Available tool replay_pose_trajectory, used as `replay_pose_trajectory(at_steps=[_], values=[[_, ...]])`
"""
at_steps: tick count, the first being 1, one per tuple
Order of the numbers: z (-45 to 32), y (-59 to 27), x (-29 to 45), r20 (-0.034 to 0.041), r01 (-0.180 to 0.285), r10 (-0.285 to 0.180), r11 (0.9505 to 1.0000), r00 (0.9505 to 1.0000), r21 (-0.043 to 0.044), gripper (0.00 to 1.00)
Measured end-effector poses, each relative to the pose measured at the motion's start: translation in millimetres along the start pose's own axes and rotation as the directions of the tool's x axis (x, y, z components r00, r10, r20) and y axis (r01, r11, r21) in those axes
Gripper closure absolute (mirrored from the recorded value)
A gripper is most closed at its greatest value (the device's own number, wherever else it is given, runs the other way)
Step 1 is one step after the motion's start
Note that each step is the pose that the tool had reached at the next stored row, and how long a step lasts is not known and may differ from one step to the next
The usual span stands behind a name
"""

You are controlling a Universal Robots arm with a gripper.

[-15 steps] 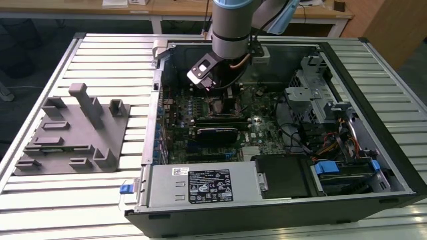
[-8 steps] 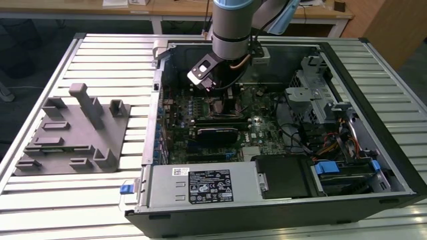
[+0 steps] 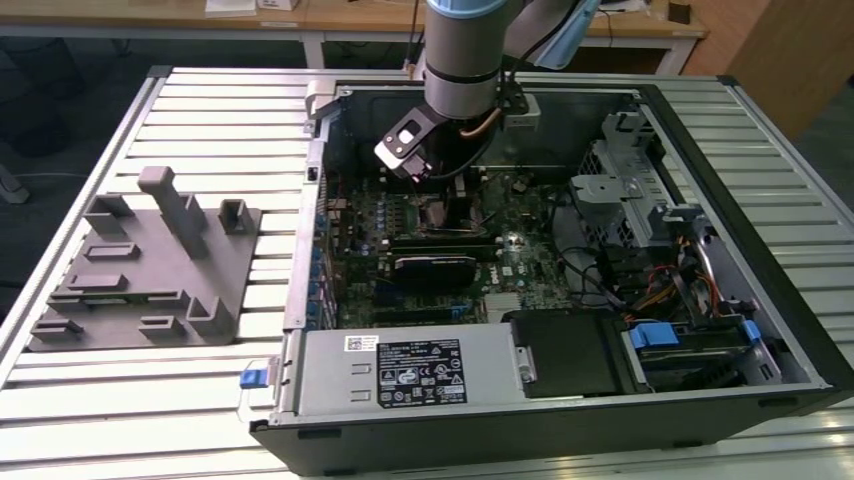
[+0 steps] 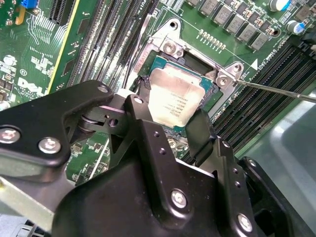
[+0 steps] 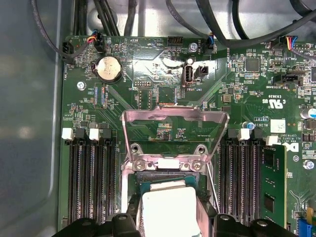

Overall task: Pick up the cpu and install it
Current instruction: 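Place the cpu into insertion slot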

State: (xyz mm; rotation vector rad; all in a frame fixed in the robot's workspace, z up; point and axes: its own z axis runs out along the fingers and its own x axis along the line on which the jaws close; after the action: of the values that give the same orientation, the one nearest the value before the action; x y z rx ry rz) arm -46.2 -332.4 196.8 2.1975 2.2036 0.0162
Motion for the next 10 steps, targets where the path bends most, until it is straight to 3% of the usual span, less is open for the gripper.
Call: replay_pose_trajectory(at_steps=[10], values=[[-0.8,0.0,0.0,0.001,0.0,0.0,1.0,1.0,0.0001,0.44]])
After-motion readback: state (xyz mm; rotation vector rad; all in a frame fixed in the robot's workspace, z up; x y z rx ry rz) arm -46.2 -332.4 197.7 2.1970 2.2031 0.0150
